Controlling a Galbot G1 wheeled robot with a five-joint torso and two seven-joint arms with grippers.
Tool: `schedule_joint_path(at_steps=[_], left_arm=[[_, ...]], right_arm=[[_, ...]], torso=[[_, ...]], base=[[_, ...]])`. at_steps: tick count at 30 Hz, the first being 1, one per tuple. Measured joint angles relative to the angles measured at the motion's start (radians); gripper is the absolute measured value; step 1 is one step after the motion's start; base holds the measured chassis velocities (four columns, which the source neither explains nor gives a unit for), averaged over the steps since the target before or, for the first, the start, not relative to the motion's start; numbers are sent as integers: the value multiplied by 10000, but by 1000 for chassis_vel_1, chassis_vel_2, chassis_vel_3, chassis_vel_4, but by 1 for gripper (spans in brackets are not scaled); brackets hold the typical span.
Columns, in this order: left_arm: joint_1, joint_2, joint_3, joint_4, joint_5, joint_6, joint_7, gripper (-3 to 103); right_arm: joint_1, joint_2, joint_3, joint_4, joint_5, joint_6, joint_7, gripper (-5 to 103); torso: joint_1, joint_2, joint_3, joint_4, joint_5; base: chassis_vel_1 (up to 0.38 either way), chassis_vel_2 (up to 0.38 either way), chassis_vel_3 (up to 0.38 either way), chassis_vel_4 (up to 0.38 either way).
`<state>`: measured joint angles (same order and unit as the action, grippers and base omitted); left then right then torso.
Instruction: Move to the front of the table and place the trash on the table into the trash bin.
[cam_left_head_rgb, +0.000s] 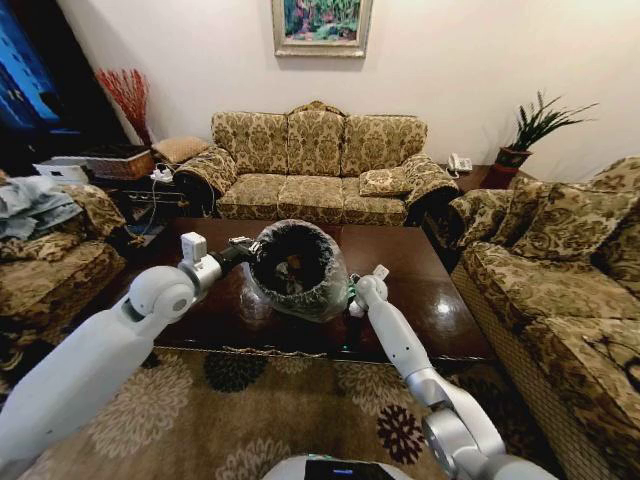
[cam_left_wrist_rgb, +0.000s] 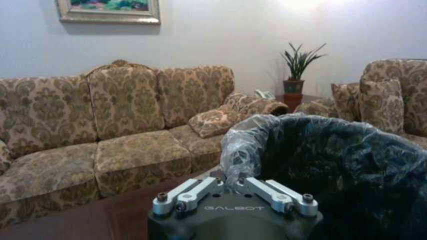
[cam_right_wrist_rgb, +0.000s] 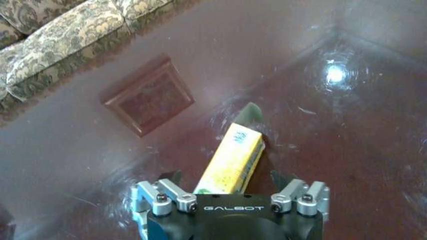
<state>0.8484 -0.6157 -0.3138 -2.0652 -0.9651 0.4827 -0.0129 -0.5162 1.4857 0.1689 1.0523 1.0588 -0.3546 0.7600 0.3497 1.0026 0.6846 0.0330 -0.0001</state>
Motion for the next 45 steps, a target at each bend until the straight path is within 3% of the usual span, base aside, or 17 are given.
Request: schedule_joint_path(at_steps=[7, 11, 14, 15, 16, 18, 20, 21, 23, 25, 26, 32, 34, 40, 43, 44, 45], left_arm=[[-255, -129, 150, 194, 1, 19, 6, 3], [-280, -234, 183, 314, 81, 12, 94, 3], [-313, -280, 193, 363, 99, -9, 120, 3], [-338, -290, 199, 386, 100, -18, 128, 3], [-338, -290, 199, 386, 100, -18, 128, 3], [-423, -307, 205, 443, 99, -49, 152, 3], [-440, -315, 204, 458, 99, -60, 155, 3], [-477, -338, 198, 500, 113, -91, 173, 3], [-512, -365, 131, 547, 149, -103, 232, 3], [-513, -370, 114, 547, 155, -105, 238, 3], [-505, -393, 96, 545, 160, -106, 244, 3], [-406, -499, 46, 479, 209, -107, 247, 3], [-370, -501, 18, 435, 222, -107, 247, 3], [-403, -477, 47, 386, 209, -55, 135, 3], [-490, -461, 158, 436, 216, 80, 165, 3], [-490, -461, 158, 436, 216, 80, 165, 3], [-524, -413, 160, 462, 223, 138, 276, 3]], right_arm=[[165, 112, 38, -491, -218, 1, -362, 100], [211, 90, 13, -687, -345, 21, -655, 74], [221, 65, -10, -761, -439, 22, -796, 74], [227, 61, -12, -797, -484, 22, -838, 63], [227, 61, -12, -797, -484, 22, -838, 63], [237, 50, -12, -848, -580, 23, -881, 52], [236, 46, -13, -856, -590, 23, -884, 52], [236, 39, -17, -871, -609, 22, -896, 41], [202, 4, -15, -874, -668, 68, -921, 31], [185, -14, -15, -867, -695, 97, -931, 31], [150, -53, -15, -816, -764, 146, -937, 20], [-60, -319, -13, -206, -868, 299, -823, 10], [-175, -544, -7, 212, -942, 500, -763, 1], [-201, -1439, -128, 2052, -1307, 917, -1051, 0], [139, -2872, -292, 4665, -1404, 1277, -2168, 0], [139, -2872, -292, 4665, -1404, 1277, -2168, 0], [160, -3395, -272, 5523, -1354, 1436, -2830, 0]], torso=[[0, 0, 0, 0, 1], [0, 0, 0, 1, 1], [0, 0, 0, 1, 0], [0, 0, 0, 1, 1], [0, 0, 0, 1, 1], [0, 0, -1, 1, 1], [0, 0, -1, 0, 1], [0, 0, 0, 0, 1], [0, 0, 0, 1, 1], [0, 0, 0, 1, 2], [0, 0, 0, 2, 3], [0, 0, 0, 0, 1], [0, 0, 0, 1, 4], [0, 0, 0, 2, 5], [0, 0, -2, 1, -4], [0, 0, -2, 1, -4], [0, 0, -1, 1, 2]], base=[[0, 0, 0, 0], [0, 0, 0, 0], [0, 0, 0, 0], [0, 0, 0, 0], [0, 0, 0, 0], [0, 0, 0, 0], [0, 0, 0, 0], [0, 0, 0, 0], [0, 0, 0, 0], [0, 0, 0, 0], [0, 0, 0, 0], [0, 0, 0, 0], [0, 0, 0, 0], [0, 0, 0, 0], [0, 0, 0, 0], [0, 0, 0, 0], [0, 0, 0, 0]])
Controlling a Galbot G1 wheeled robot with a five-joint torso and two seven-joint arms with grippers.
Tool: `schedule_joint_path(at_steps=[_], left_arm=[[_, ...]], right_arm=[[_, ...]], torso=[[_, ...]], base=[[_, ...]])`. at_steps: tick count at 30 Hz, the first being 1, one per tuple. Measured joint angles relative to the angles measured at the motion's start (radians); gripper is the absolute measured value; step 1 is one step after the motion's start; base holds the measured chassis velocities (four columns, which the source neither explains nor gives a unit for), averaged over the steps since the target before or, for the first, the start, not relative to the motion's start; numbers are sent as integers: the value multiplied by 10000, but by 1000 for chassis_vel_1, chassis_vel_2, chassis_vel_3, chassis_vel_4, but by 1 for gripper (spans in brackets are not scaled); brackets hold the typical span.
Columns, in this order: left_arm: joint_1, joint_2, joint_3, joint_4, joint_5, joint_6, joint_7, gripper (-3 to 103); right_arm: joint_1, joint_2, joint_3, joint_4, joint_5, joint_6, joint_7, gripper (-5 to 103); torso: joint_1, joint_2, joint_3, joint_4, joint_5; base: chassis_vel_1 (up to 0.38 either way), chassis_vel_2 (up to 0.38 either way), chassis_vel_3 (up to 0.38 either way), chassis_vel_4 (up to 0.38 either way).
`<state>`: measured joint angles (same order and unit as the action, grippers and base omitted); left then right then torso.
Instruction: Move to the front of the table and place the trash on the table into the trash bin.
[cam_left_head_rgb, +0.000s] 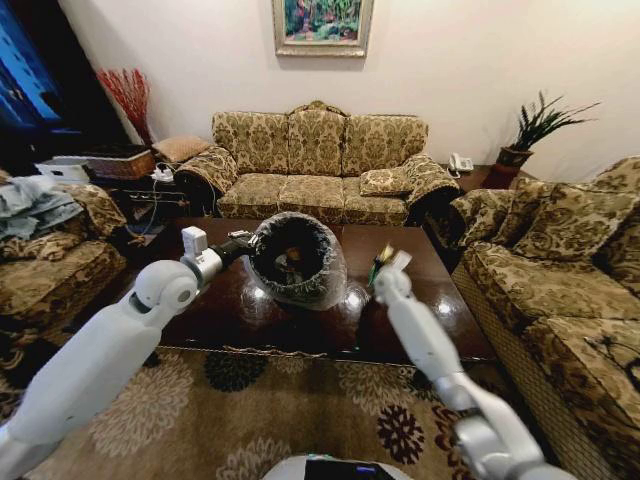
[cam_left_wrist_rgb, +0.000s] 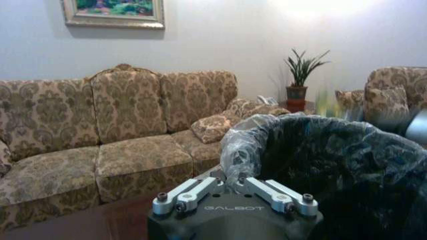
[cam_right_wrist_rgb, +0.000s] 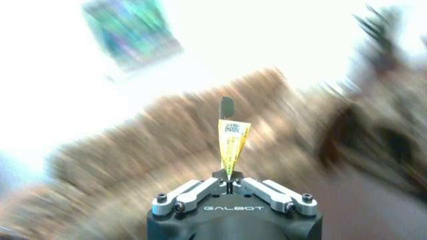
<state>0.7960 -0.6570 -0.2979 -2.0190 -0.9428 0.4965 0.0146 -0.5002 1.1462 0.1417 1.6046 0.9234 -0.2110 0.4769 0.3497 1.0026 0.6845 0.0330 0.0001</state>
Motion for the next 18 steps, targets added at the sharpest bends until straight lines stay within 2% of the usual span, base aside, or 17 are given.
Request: schedule_joint_path(at_steps=[1, 2, 3, 5, 6, 7, 8, 9, 10, 13, 14, 18], left_arm=[[-46, 40, 9, 47, 8, 28, 82, 3], [-203, 96, 73, 184, 13, 63, 145, 3], [-203, 96, 73, 184, 13, 63, 145, 3], [-522, 161, 218, 399, -76, 131, 163, 3], [-522, 161, 218, 399, -76, 131, 163, 3], [-733, 225, 315, 508, -261, 248, 164, 3], [-837, 262, 362, 554, -366, 320, 167, 3], [-837, 262, 362, 554, -366, 320, 167, 3], [-1109, 340, 508, 677, -640, 464, 183, 3], [-1376, 414, 612, 799, -879, 557, 191, 3], [-1376, 414, 612, 799, -879, 557, 191, 3], [-1215, 496, 413, 728, -973, 571, 201, 3]], right_arm=[[14, -457, 43, 676, 180, 157, -685, 0], [123, -1184, 49, 1600, 650, 506, -1784, 0], [123, -1184, 49, 1600, 650, 506, -1784, 0], [579, -1995, -165, 2765, 1683, 725, -2794, 0], [579, -1995, -165, 2765, 1683, 725, -2794, 0], [1116, -2278, -512, 3275, 2417, 755, -3170, 0], [1391, -2334, -737, 3420, 2659, 773, -3282, 0], [1391, -2334, -737, 3420, 2659, 773, -3282, 0], [2290, -2297, -1580, 3650, 3211, 816, -3494, 0], [3513, -1820, -3215, 3509, 3742, 837, -3457, 0], [3513, -1820, -3215, 3509, 3742, 837, -3457, 0], [4710, -878, -5404, 2349, 3158, 990, -3420, 0]], torso=[[0, 0, 0, 0, 3], [-2, 0, 0, -2, -4], [-2, 0, 0, -2, -4], [-3, 1, -1, -4, 2], [-3, 1, -1, -4, 2], [-3, 1, -2, -6, -5], [-3, 1, -1, -6, -4], [-3, 1, -1, -6, -4], [-2, 0, -1, -3, 2], [-1, 0, 0, 6, -4], [-1, 0, 0, 6, -4], [1, 0, 2, 6, -7]], base=[[0, 0, 0, 0], [0, 0, 0, 0], [0, 0, 0, 0], [0, 0, 0, 0], [0, 0, 0, 0], [0, 0, 0, 0], [0, 0, 0, 0], [0, 0, 0, 0], [0, 0, 0, 0], [0, 0, 0, 0], [0, 0, 0, 0], [0, 0, 0, 0]])
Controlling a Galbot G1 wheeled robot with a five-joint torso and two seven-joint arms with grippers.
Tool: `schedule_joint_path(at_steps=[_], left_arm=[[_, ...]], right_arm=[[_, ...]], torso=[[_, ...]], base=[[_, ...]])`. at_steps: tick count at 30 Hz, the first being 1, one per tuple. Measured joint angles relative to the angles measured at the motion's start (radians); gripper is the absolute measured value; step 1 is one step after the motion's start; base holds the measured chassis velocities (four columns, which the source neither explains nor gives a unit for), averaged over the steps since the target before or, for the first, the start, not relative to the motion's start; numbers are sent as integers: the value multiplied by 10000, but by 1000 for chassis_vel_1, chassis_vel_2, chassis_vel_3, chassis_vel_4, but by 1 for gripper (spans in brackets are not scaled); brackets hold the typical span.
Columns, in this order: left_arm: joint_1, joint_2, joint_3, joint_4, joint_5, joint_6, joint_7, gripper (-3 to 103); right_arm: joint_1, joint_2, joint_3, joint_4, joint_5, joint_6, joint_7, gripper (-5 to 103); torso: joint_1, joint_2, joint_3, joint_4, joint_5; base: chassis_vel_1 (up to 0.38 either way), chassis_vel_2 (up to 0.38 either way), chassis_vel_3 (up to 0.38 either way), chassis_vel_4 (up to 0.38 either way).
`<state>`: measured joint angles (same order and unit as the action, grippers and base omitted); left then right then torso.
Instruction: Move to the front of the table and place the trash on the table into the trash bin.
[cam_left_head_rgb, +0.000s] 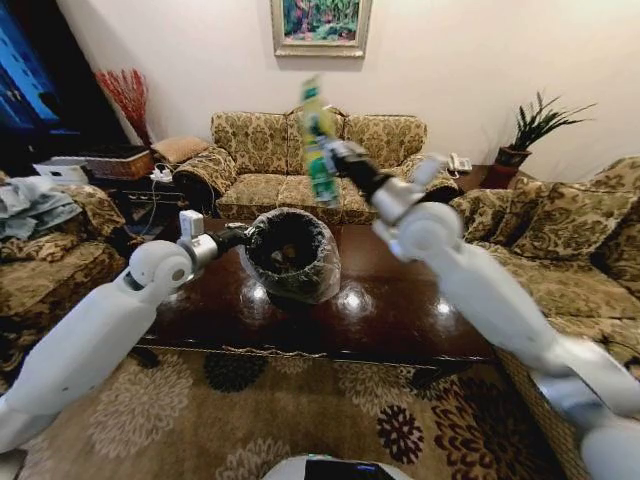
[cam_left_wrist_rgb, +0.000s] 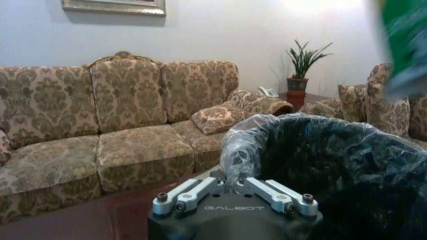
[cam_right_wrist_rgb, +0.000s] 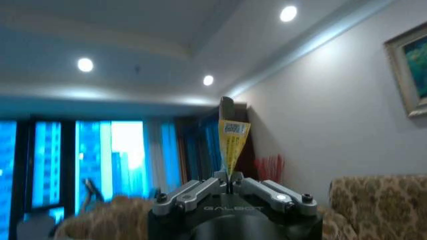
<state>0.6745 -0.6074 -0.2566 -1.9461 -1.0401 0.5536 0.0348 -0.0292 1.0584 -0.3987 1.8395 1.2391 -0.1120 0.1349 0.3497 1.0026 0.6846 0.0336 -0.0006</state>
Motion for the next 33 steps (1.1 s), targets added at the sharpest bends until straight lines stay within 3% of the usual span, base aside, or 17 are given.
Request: schedule_joint_path(at_steps=[6, 9, 10, 11, 12, 17, 22, 24, 25, 27, 29, 33], left_arm=[[118, -3, -136, -81, 2, -1, 4, 3], [79, -23, -144, -89, 4, -3, -2, 3], [67, -31, -156, -93, 4, -3, -10, 3], [62, -32, -166, -96, 6, -3, -21, 3], [62, -37, -169, -98, 9, -4, -24, 3], [107, -71, -183, -122, 29, -4, -39, 3], [143, -34, -187, -144, 32, -7, -56, 3], [135, 6, -187, -153, 33, -7, -65, 3], [134, 19, -198, -182, 31, -8, -74, 3], [170, 38, -298, -286, -8, -8, -157, 3], [210, 38, -353, -328, -20, -9, -196, 3], [415, -94, -587, -510, -130, -9, -558, 3]], right_arm=[[-58, 879, -1325, -904, -1441, 397, 528, -3], [-268, 1075, -1527, -891, -1738, 389, 784, 1], [-371, 1087, -1539, -793, -1807, 340, 846, 12], [-447, 1038, -1510, -633, -1835, 300, 878, 12], [-504, 891, -1430, -432, -1838, 255, 884, 22], [-665, 329, -1146, 244, -1836, 99, 871, 33], [-1023, -536, -718, 1074, -1776, 29, 1006, 54], [-1197, -858, -325, 1375, -1684, -78, 1081, 54], [-1284, -998, -66, 1522, -1605, -147, 1207, 65], [-1561, -1295, 621, 1752, -1391, -327, 1474, 77], [-1687, -1383, 850, 1785, -1364, -400, 1511, 77], [-2674, -1934, 2004, 1875, -1423, -599, 1878, 92]], torso=[[0, 0, 0, -7, 6], [1, -1, 1, -5, 5], [0, -1, 1, -5, 4], [0, 0, 0, -5, 6], [-1, 0, 0, -5, 5], [-1, 0, -1, -8, 7], [-1, 0, 0, -9, 9], [-1, 0, -1, -8, 9], [-1, 0, -1, -6, 8], [-1, 0, -2, -5, 7], [-1, 0, -2, -5, 7], [-1, 0, -2, -5, 8]], base=[[0, 0, 0, 0], [0, 0, 0, 0], [0, 0, 0, 0], [0, 0, 0, 0], [0, 0, 0, 0], [0, 0, 0, 0], [0, 0, 0, 0], [0, 0, 0, 0], [0, 0, 0, 0], [0, 0, 0, 0], [0, 0, 0, 0], [0, 0, 0, 0]])
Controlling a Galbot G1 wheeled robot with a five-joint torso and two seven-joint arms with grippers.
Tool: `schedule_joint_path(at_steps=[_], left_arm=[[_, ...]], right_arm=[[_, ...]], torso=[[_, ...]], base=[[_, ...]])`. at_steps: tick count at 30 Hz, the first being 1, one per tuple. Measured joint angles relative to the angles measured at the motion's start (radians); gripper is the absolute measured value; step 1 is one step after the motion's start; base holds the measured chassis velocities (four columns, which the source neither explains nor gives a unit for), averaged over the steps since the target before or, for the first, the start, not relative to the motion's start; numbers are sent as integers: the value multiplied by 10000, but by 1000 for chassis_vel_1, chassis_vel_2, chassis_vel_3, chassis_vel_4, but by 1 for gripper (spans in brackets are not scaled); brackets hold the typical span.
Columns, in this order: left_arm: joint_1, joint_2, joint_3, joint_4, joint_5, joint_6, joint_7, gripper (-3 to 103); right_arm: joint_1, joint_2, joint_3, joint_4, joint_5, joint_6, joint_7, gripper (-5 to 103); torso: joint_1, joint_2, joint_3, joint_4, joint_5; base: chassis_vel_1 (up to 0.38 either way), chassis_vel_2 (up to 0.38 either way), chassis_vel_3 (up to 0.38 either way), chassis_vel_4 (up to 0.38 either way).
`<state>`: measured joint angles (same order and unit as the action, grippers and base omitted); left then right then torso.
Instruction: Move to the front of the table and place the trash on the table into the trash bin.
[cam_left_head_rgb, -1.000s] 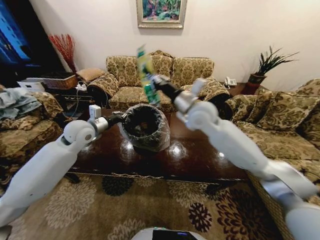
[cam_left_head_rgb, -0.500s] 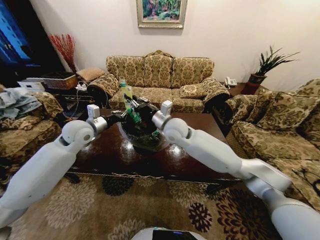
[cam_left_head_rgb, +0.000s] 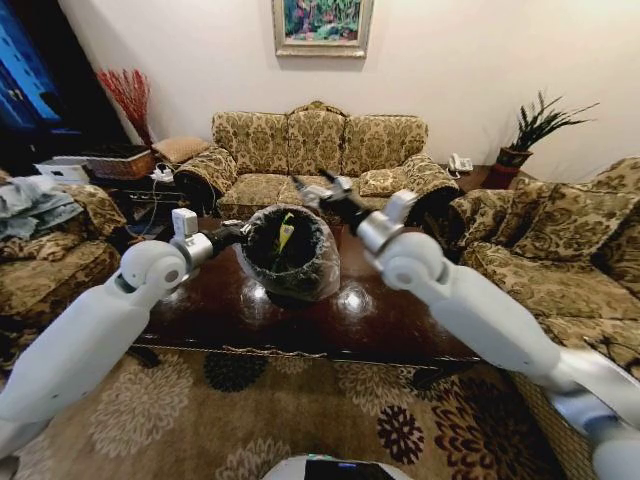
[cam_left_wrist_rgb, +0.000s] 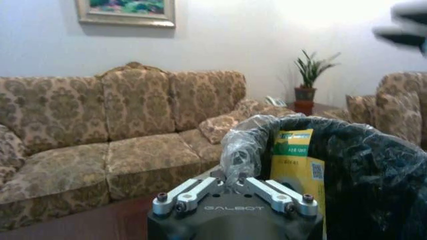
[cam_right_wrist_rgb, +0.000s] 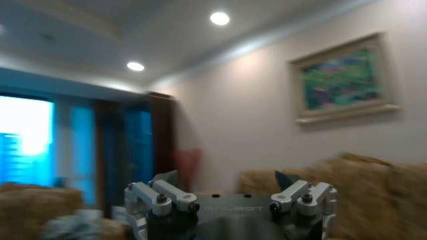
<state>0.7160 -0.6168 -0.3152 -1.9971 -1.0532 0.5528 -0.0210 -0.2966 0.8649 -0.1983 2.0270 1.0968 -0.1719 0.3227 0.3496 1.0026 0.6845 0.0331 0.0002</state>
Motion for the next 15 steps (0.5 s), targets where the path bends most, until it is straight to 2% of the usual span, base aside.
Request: schedule_joint_path(at_steps=[1, 3, 6, 9, 13, 15], left_arm=[[72, -81, -80, -50, -10, 0, -149, 3], [117, -139, -135, -82, -5, 0, -222, 3], [571, -555, -839, -345, 223, 161, -533, 3], [1054, -594, -1340, -584, 199, 258, -523, 3], [1924, -638, -2267, -899, 240, 261, -236, 3], [2993, -818, -3463, -1108, 789, 110, 398, 3]], right_arm=[[-308, -190, 223, 41, -66, -12, 195, 96], [-486, -303, 343, 84, -115, -11, 350, 99], [-1496, -932, 1063, 381, -280, -208, 1479, 100], [-1992, -1149, 1501, 554, -375, -566, 1684, 100], [-2578, -1380, 2055, 749, -605, -944, 1932, 100], [-3424, -1535, 3013, 1094, -665, -1743, 2206, 100]], torso=[[0, 0, 1, -1, 6], [0, 0, 0, -1, 6], [0, 0, 0, -4, 0], [0, 0, 0, -2, 0], [0, 0, 0, 0, -3], [-1, 0, -1, 2, -1]], base=[[0, 0, 0, 0], [0, 0, 0, 0], [0, 0, 0, 0], [0, 0, 0, 0], [0, 0, 0, 0], [0, 0, 0, 0]])
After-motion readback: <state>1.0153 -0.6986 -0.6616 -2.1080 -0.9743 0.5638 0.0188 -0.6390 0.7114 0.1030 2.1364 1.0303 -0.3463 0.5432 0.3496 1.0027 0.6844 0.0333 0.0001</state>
